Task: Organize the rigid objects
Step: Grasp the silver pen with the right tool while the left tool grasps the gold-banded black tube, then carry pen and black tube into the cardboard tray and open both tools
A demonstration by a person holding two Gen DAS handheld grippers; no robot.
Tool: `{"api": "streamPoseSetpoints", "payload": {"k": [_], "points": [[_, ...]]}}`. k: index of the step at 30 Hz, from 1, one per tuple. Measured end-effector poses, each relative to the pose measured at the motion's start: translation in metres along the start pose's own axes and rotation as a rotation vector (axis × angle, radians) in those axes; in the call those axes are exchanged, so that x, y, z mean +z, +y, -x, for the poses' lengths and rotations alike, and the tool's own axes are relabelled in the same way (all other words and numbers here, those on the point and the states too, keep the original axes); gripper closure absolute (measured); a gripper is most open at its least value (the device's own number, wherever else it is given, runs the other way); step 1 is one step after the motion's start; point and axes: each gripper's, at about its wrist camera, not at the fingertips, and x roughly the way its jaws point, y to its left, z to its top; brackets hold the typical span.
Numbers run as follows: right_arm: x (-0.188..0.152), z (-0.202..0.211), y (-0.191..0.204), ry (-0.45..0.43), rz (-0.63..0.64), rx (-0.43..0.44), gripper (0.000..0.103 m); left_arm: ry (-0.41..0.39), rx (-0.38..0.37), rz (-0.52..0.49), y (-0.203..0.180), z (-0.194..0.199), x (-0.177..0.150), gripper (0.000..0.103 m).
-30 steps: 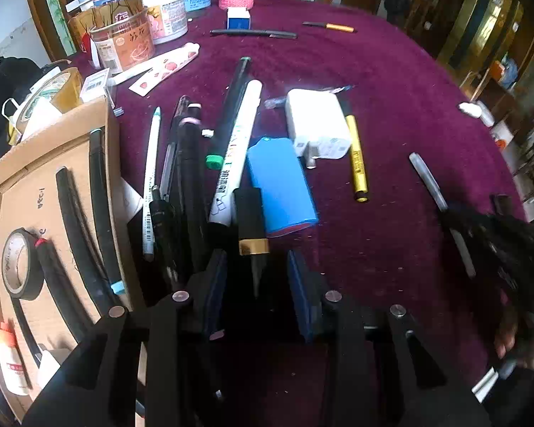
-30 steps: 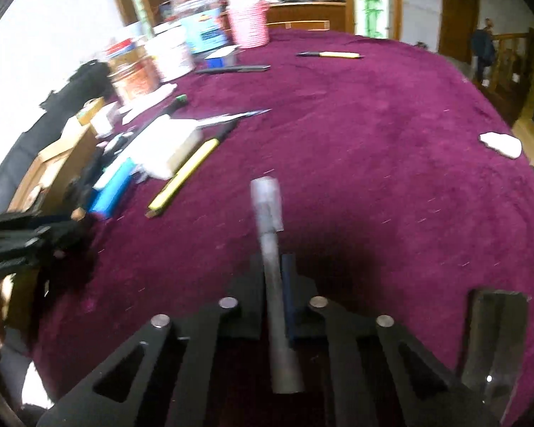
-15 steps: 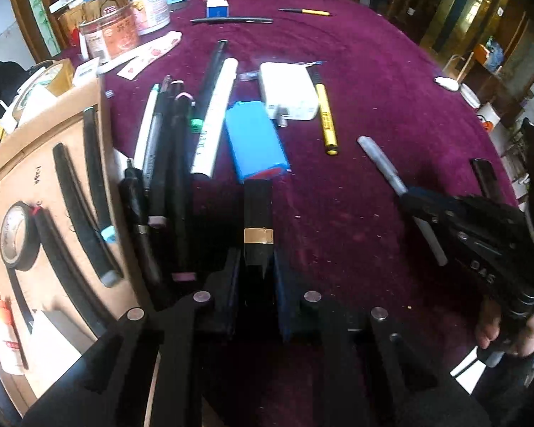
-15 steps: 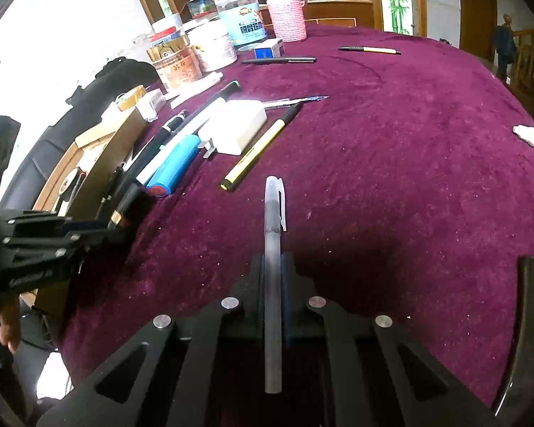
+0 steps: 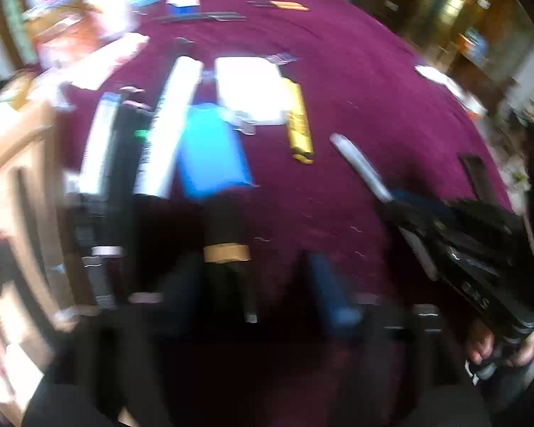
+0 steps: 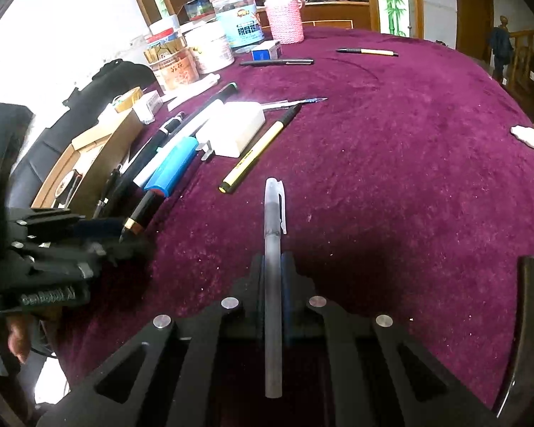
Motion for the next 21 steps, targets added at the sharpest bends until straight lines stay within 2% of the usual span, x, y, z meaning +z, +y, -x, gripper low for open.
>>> {"api": "streamPoseSetpoints", "payload": {"k": [2, 4, 6, 7, 9, 13, 19, 21], "points": [[-0.001, 0.001, 0.001, -0.006, -0.006, -0.004, 0.095, 0.013, 0.081, -0.068, -0.013, -0.005, -0.002, 0.024], [-0.003, 0.002, 0.001, -0.008, -0.005, -0.004, 0.095, -0.007, 0.092, -0.027, -0.009, -0.002, -0.003, 0.037], [-0.004, 0.003, 0.001, -0.007, -0.009, -0.001, 0.095, -0.027, 0.084, 0.050, 0.007, 0.005, -0.004, 0.072], [-0.003, 0.003, 0.000, -0.005, -0.014, 0.001, 0.095, -0.035, 0.071, 0.082, 0.015, 0.008, -0.006, 0.080], [-0.004, 0.003, 0.000, -0.007, -0.018, 0.003, 0.095, -0.038, 0.043, 0.111, 0.025, 0.009, -0.007, 0.082], [-0.004, 0.002, 0.002, -0.013, -0.026, 0.000, 0.095, -0.041, 0.070, 0.089, 0.018, 0.008, -0.006, 0.082], [-0.008, 0.003, 0.008, -0.018, -0.036, 0.031, 0.095, -0.032, 0.056, 0.077, 0.011, 0.005, 0.000, 0.081], [-0.009, 0.003, 0.009, -0.017, -0.046, 0.048, 0.095, -0.038, 0.041, 0.106, 0.010, 0.013, -0.009, 0.082]]}}
